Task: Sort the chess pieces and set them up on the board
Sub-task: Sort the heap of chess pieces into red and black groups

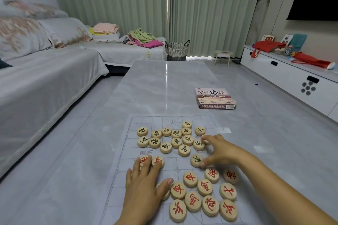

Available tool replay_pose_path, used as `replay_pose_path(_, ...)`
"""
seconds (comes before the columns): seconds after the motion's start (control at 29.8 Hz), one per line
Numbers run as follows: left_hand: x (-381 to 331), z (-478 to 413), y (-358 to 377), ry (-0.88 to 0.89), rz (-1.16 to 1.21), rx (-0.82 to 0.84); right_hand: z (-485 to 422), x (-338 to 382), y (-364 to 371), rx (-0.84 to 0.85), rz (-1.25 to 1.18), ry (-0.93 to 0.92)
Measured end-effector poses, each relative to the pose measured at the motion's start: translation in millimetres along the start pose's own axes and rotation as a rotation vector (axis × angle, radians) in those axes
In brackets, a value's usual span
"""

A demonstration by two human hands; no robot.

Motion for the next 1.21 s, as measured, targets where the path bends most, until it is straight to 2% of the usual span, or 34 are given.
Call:
replay_pose_path(0.17,-3,2,0,0.016,-0.025,0.023,-18,22,13,-0.142,0.038,-0.027)
replay_pose_path(0.44,-2,-2,0,0.017,-0.015,0.043,-64,38,12,-0.329,-0.031,0.043)
replay_pose_path(0.54,-1,-3,1,0.023,-0.037,0.054,-65,45,14,-0.361,0.159,0.040)
replay_pose_path(0.6,-1,-4,2,0.020,-0.040,0.058,-61,60,19,-0.424,0.319,-0.068)
replay_pose_path(0.64,-2,-4,2,0.012,-0.048,0.063,-59,69,25,-0.406,0.338,-0.153)
replay_pose_path(0.74,-3,-3,-1,0.012,-0.030,0.075,-65,88,44,-0.195,0.362,-0.375)
replay_pose_path(0.84,-2,-4,0,0.027,-0.028,0.068,-82,87,50,-0.070,0.369,-0.383)
replay_pose_path(0.97,-2,-5,-1,0.021,-0.011,0.073,-98,80,37,-0.105,0.341,-0.314)
replay_pose_path(1.14,-3,-7,-5,0.008,-0.096,0.089,-87,120,66,-0.065,0.495,-0.647)
replay_pose_path(1.21,-3,-9,-1,0.033,-0.104,0.040,-97,123,70,-0.048,0.514,-0.635)
Point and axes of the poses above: each hand's wrist, its own z-axis away from the middle knuckle, its own y-axis out of the palm, x = y × z, the point moved 4 cm from there along -z, towards the middle knuckle, and after that the axes turned 3 degrees about -y, right-handed, at the moved point
